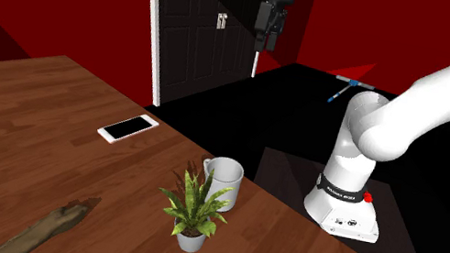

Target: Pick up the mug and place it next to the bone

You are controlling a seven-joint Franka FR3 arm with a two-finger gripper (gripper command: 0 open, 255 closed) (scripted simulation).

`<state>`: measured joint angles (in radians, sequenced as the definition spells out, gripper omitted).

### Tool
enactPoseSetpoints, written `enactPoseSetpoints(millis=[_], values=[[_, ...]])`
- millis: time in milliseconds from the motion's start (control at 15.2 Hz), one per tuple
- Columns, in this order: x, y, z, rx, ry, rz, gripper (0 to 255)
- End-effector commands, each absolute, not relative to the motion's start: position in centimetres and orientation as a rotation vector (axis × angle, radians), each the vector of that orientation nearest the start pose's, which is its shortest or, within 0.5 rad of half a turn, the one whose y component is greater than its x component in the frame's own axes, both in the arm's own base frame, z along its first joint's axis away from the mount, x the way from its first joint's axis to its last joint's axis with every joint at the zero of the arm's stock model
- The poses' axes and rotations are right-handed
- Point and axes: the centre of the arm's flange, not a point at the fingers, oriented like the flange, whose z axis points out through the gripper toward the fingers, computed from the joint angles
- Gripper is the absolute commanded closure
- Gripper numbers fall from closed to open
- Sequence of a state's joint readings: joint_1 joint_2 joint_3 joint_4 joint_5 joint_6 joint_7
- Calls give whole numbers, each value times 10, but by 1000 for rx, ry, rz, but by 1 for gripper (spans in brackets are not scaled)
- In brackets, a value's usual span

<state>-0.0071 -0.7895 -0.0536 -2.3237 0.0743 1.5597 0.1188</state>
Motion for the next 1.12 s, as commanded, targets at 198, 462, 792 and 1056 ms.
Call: enactPoseSetpoints(millis=[198,462,792,1056], values=[[305,11,576,-3026,225,-36,0],[304,46,536,-3036,198,-42,0],[302,89,485,-3048,163,-50,0],[300,124,444,-3057,135,-56,0]])
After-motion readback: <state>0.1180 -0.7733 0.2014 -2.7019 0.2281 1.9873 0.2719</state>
